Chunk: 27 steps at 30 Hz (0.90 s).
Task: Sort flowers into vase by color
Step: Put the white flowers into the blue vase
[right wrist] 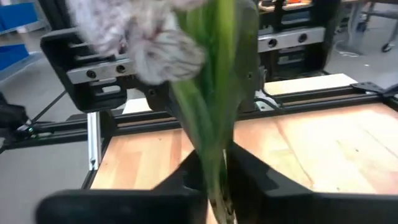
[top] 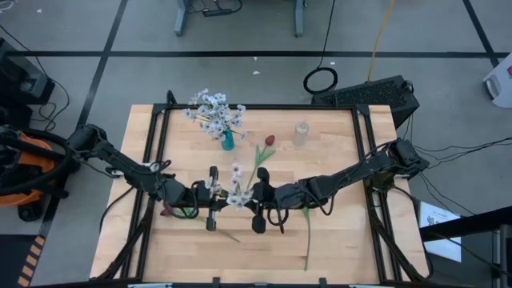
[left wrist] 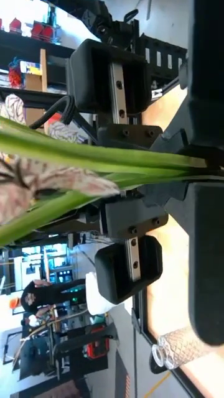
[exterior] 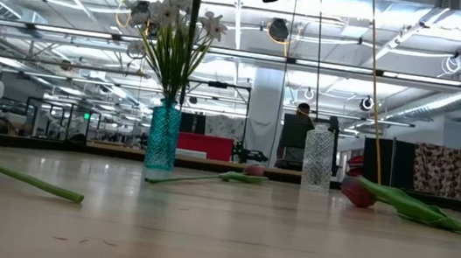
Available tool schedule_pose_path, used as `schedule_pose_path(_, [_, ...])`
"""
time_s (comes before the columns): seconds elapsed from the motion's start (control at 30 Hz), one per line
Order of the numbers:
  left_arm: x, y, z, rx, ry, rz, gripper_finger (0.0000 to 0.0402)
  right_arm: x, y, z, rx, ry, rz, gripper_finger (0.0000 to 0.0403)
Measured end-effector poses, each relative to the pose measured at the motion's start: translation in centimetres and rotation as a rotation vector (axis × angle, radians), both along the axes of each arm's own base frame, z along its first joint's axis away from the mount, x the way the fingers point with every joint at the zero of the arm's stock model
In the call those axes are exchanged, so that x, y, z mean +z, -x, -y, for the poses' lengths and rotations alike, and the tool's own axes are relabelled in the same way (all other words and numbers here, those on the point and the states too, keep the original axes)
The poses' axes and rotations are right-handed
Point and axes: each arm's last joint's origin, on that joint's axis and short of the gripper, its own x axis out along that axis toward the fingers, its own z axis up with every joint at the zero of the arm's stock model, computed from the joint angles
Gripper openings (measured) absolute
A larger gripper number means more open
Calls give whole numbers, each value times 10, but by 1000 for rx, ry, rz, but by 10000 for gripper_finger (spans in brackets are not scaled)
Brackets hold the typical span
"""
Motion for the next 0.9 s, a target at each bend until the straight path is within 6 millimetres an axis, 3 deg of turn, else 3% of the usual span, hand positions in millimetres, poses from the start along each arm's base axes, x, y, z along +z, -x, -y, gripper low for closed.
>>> schedule_pose_path(0.23, [11, 14, -6, -19, -101, -18, 13, 0, 3, -5, -37, 31, -2, 151])
schedule_pose_path(0.43, [31, 38, -19, -38, -246, -8, 13, -3, 5, -6, -21, 92, -49, 206])
schedule_pose_path(0.73, [64, 86, -47, 26, -399, 75, 13, -20, 11, 2, -90, 269, -202, 216])
schedule_pose_path(0.9, [74, 104, -63, 73, -438, 111, 13, -43, 13, 24, -182, 309, -199, 211])
